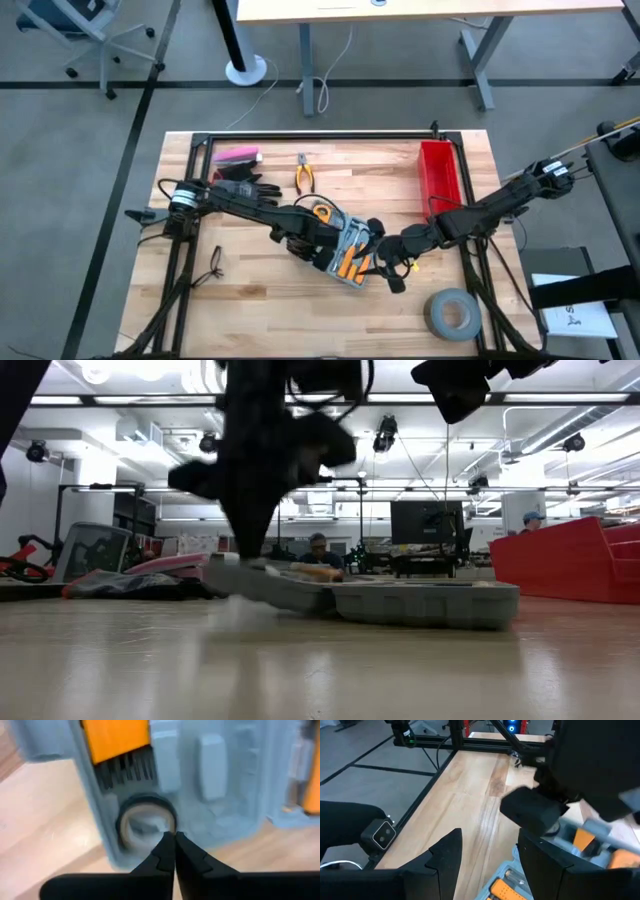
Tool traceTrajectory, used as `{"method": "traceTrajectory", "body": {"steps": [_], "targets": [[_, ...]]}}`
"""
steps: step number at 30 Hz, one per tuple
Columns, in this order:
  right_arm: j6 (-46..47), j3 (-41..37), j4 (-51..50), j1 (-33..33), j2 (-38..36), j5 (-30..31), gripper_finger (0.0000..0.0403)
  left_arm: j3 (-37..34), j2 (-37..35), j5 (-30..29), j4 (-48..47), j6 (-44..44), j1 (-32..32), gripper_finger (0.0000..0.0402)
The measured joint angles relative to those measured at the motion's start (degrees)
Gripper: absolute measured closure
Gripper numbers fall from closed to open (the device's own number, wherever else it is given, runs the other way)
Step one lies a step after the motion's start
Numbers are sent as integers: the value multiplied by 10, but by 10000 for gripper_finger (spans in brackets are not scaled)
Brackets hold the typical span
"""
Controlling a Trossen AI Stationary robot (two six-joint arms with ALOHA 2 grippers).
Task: Prefit tool cases
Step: Remove the electrical tape from the pre-fit tool case
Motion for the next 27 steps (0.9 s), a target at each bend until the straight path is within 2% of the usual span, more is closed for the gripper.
{"method": "traceTrajectory", "body": {"steps": [6,10,15,21,27], "targets": [[8,0,-6,0,0,0,231,40,-2,1,-16,-7,-15,399],[8,0,-3,0,0,0,231,24,-2,-2,-14,-18,-15,399],[8,0,-3,0,0,0,231,-7,-2,-9,51,-20,-10,395],[8,0,-3,0,0,0,231,-43,-3,-15,69,-37,-3,336],[5,0,-3,0,0,0,231,-49,-3,-15,70,-41,-4,271]]}}
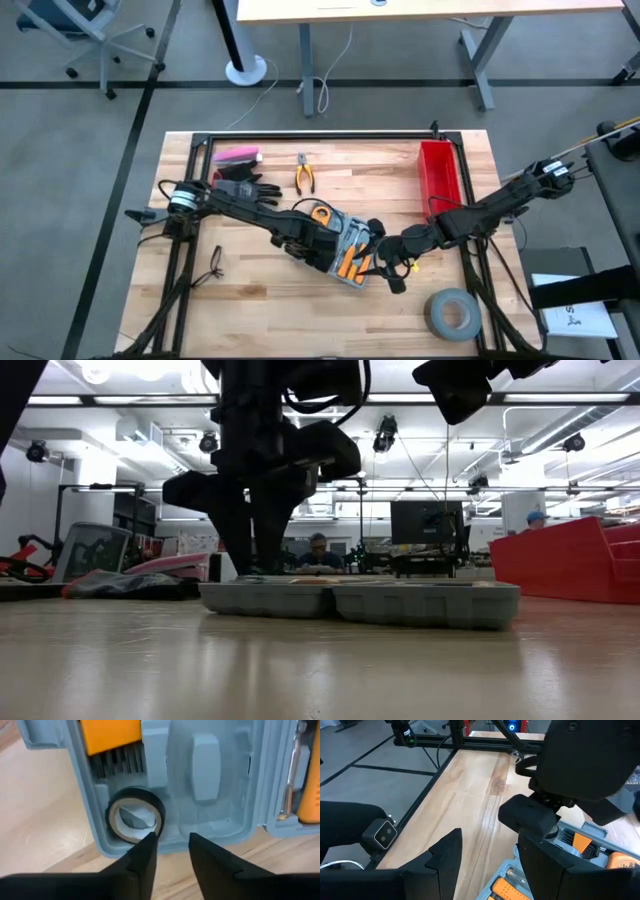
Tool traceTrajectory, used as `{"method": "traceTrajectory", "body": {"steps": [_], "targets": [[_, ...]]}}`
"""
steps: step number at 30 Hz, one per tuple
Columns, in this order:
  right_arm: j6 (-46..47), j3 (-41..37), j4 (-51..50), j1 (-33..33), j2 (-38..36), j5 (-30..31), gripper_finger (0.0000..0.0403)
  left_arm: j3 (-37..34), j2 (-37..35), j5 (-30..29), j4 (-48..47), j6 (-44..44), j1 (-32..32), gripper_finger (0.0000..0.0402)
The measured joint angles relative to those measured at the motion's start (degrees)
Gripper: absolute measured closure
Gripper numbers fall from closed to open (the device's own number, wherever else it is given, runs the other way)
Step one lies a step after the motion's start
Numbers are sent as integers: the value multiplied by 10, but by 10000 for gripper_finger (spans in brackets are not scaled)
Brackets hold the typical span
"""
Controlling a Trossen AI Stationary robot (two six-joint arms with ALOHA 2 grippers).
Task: Prefit tool cases
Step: Remove the electrical tape from the pre-fit tool case
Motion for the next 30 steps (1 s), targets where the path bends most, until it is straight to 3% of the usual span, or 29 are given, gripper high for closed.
{"method": "traceTrajectory", "body": {"steps": [8,21,30], "targets": [[1,0,3,1,0,0,231,0,0,-3,0,2,1,233],[1,0,5,5,0,0,231,-9,0,-20,11,12,6,249],[-2,0,7,6,0,0,231,-64,-4,-19,73,11,8,263]]}}
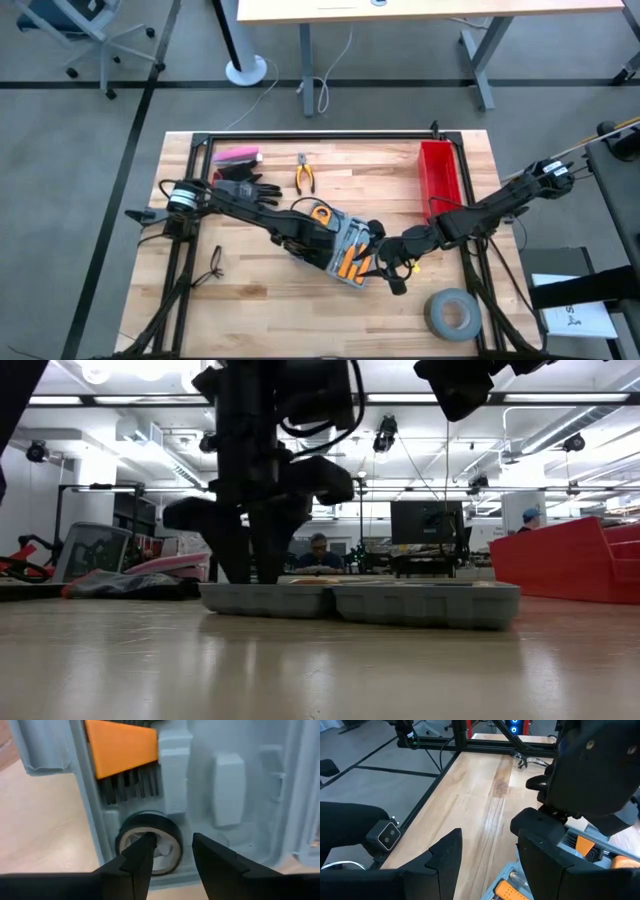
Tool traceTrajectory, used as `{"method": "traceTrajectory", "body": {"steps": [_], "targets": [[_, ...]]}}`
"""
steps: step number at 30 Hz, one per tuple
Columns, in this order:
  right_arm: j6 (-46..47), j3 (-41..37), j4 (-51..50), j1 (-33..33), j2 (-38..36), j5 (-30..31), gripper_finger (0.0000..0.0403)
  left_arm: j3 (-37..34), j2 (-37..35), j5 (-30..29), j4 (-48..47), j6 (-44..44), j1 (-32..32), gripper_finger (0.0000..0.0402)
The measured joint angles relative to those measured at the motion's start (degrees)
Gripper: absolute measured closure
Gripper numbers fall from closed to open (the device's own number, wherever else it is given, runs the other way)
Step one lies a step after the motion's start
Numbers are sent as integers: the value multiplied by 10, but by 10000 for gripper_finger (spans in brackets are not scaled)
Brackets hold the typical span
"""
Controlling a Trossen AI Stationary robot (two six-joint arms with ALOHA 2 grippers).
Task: Prefit tool cases
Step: Remove the electrical tape from the pre-fit tool case
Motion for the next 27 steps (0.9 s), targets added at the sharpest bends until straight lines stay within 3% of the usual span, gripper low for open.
{"method": "traceTrajectory", "body": {"steps": [5,10,18,27], "targets": [[3,0,0,0,0,0,231,-23,-3,15,40,2,2,296],[0,0,3,0,0,4,231,-10,0,28,43,39,1,386],[4,0,2,0,0,4,231,29,5,33,0,45,-1,395],[1,0,2,0,0,4,231,138,4,20,-96,79,2,395]]}}
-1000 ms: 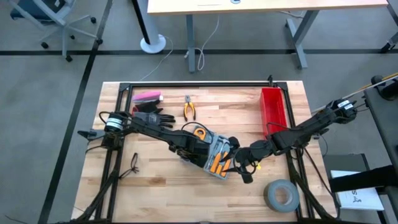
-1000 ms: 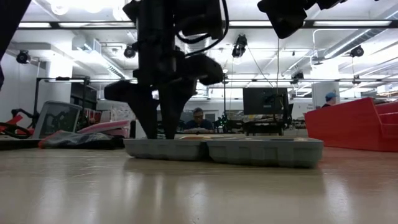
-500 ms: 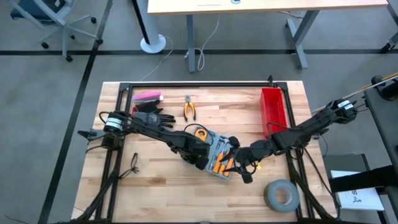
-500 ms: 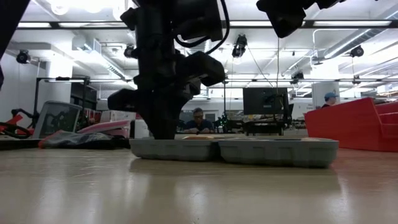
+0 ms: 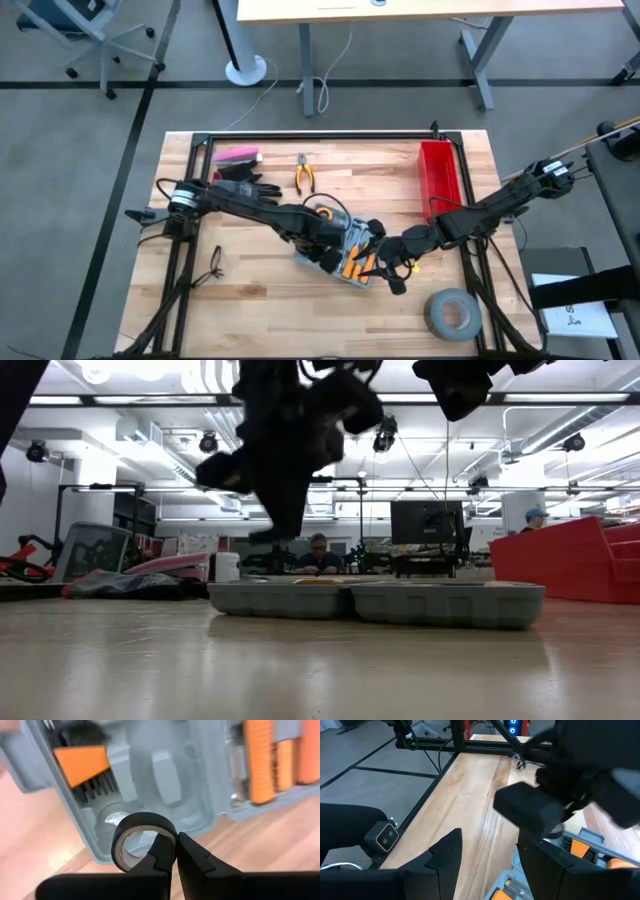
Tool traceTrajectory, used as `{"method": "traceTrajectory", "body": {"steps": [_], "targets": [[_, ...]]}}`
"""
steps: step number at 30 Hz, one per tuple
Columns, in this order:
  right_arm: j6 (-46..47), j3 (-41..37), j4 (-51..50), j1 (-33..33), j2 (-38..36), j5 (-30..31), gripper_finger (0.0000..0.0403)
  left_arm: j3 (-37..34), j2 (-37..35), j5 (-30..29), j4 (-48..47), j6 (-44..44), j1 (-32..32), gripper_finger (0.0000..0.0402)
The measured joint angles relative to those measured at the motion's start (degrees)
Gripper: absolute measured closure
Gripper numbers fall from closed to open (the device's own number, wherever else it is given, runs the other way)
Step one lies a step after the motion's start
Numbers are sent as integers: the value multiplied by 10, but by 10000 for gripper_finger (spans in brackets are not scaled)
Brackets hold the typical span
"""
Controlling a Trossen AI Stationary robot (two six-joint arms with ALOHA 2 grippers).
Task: Prefit tool cases
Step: Remove the electrical tape from the pre-fit tool case
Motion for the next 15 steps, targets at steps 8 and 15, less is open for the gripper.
{"method": "traceTrajectory", "body": {"steps": [8,15], "targets": [[5,0,-4,5,0,1,232,33,0,-51,-33,60,56,395],[19,0,-25,26,0,27,233,28,0,-52,-15,121,125,395]]}}
